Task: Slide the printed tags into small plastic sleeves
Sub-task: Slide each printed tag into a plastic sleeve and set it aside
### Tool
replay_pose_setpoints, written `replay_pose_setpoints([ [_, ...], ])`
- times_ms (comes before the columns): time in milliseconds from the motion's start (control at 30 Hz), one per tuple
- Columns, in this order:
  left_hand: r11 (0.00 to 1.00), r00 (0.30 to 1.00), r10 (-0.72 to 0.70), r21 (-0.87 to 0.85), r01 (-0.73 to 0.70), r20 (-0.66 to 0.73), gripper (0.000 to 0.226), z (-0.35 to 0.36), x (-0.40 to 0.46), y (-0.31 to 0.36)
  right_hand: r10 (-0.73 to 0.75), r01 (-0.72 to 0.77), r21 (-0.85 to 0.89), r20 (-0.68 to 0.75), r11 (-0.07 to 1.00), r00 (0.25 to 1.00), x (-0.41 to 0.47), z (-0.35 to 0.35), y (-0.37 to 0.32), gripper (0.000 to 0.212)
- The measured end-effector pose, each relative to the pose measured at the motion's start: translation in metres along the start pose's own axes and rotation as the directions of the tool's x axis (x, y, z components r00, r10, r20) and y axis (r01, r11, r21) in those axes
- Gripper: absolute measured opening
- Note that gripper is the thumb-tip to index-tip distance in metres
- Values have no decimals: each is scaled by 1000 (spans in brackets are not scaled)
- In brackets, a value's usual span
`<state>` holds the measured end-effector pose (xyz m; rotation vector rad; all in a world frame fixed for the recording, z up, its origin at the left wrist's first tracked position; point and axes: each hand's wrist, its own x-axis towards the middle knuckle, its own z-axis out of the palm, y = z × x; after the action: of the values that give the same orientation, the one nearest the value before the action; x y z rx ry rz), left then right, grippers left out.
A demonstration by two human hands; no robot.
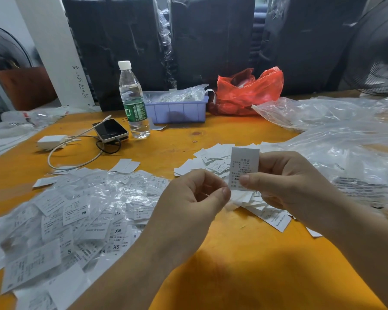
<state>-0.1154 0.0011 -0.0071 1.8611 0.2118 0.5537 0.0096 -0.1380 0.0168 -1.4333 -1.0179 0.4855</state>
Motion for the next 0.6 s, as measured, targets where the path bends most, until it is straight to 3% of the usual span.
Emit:
replay_pose_setpoints([
  [133,1000,1000,-17,-8,17,23,9,0,0,-1,45,-45,-2,9,999,999,0,1,2,27],
  [367,999,998,-43,-26,44,44,14,0,-1,2,18,-21,33,70,999,997,0,7,1,22],
  [433,997,998,-56,-47,57,37,16,0,0,2,51,-53,34,50,998,997,0,5,-1,26],
  [600,992,997,-77,-99,79,32,15,1,1,4,65,-64,67,-12,996,998,-1,1,-6,14],
])
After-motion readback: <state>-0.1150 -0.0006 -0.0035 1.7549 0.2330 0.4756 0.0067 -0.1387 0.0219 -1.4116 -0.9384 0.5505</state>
